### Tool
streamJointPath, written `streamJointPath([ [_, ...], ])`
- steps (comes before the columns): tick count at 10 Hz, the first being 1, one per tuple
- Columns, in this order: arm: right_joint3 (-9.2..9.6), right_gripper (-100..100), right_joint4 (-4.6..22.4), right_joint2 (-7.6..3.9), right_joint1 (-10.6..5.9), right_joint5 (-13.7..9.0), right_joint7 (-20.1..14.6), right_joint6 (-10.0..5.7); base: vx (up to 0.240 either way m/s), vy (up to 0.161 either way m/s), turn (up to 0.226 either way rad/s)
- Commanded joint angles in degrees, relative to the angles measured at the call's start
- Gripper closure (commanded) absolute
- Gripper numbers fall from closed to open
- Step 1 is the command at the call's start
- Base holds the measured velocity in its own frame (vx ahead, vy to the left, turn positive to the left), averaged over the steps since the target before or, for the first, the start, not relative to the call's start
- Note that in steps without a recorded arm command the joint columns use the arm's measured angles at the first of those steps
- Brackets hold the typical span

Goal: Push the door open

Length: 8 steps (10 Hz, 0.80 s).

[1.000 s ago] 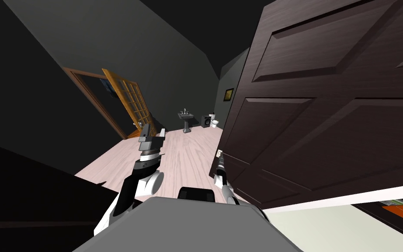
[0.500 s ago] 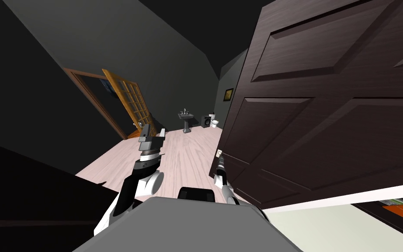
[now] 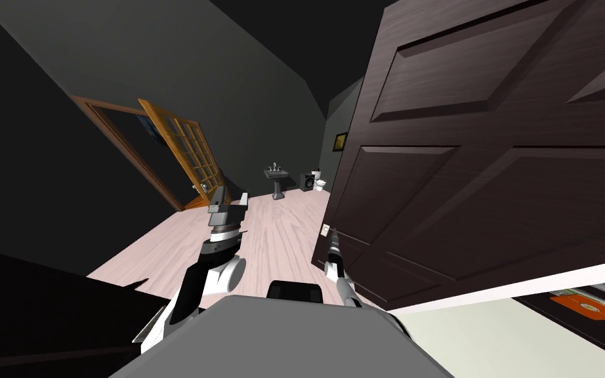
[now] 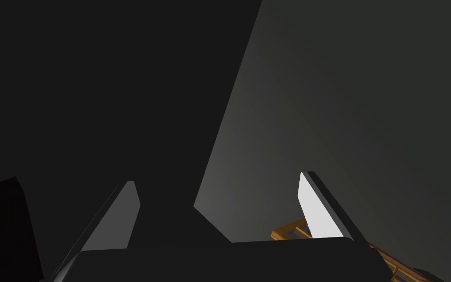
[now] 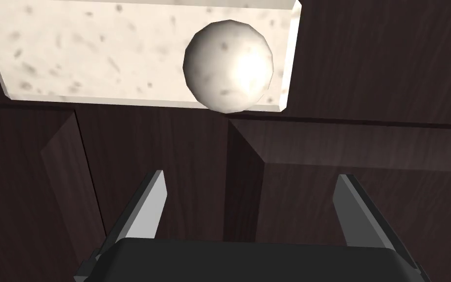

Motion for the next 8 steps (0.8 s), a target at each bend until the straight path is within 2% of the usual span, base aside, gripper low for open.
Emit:
streamJointPath([
  [1, -0.04, -100, 2.86, -1.34, -1.29, 0.02, -0.61, -1.35, 0.018, -0.077, -0.071],
  [2, -0.04, -100, 3.02, -1.34, -1.29, 0.02, -0.61, -1.35, 0.007, -0.039, 0.009],
  [3, 0.24, -100, 2.91, -2.88, -1.27, 0.53, -1.24, -1.05, 0.019, -0.083, -0.186],
  [4, 0.24, -100, 4.15, -2.88, -1.27, 0.53, -1.24, -1.05, 0.023, -0.088, -0.109],
  [6, 0.24, -100, 3.97, -2.88, -1.27, 0.53, -1.24, -1.05, 0.012, -0.036, 0.01],
  [7, 0.24, -100, 2.91, -2.88, -1.27, 0.53, -1.24, -1.05, 0.0, 0.0, 0.0],
  [8, 0.24, -100, 4.11, -2.88, -1.27, 0.53, -1.24, -1.05, 0.0, 0.005, -0.005],
])
